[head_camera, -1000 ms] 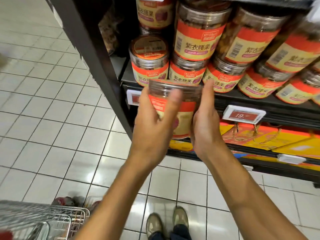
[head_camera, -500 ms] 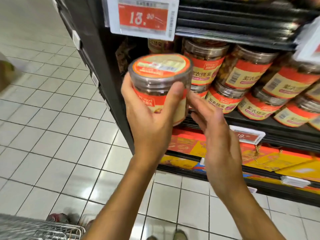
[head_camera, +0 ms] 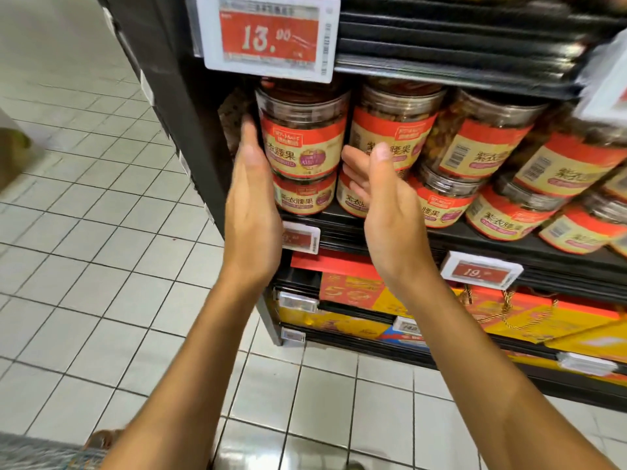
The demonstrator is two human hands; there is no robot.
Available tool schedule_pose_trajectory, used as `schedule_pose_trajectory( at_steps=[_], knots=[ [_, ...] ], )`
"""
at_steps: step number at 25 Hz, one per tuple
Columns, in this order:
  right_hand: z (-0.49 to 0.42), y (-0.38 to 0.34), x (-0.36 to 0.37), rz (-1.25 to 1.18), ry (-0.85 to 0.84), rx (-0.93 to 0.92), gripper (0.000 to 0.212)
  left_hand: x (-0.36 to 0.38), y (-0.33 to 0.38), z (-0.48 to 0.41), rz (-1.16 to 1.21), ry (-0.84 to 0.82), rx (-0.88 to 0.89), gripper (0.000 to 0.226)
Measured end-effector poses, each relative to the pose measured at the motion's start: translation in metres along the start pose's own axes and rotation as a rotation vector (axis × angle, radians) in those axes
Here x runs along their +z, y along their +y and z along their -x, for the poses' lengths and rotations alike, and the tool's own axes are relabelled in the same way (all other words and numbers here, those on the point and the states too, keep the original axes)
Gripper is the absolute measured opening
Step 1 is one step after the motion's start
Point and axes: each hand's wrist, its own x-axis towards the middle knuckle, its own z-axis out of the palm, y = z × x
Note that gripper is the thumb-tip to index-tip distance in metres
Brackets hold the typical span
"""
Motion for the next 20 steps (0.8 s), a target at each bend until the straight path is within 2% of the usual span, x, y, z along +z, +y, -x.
schedule_pose_trajectory(
  at_steps=[2,5,9,12,17,19,20],
  knots=[
    [0.001,0.002,0.002,-0.023,-0.019,0.015,0.053,0.003,-0.005,0.012,0.05,-0.044,-0.001,0.071],
    [-0.005,0.001,0.007,0.066,-0.013,0.068,0.068,0.007,-0.008,0.008,0.001,-0.045,-0.02,0.068],
    [-0.012,-0.007,0.011,0.162,0.007,0.095,0.059,0.007,-0.01,0.006,-0.03,-0.029,0.045,0.059],
    [-0.008,0.0,0.006,0.174,0.065,0.085,0.069,0.01,-0.013,0.007,-0.016,-0.034,0.022,0.061],
    [0.006,0.001,-0.014,0.162,0.024,0.162,0.056,0.012,0.004,0.012,0.016,0.0,-0.06,0.061],
    [0.013,-0.005,-0.02,0.174,-0.008,0.172,0.047,0.009,0.019,0.023,-0.001,0.08,-0.137,0.054],
    [0.02,-0.013,-0.021,0.169,-0.038,0.19,0.041,0.006,0.032,0.035,-0.016,0.155,-0.187,0.044]
  ],
)
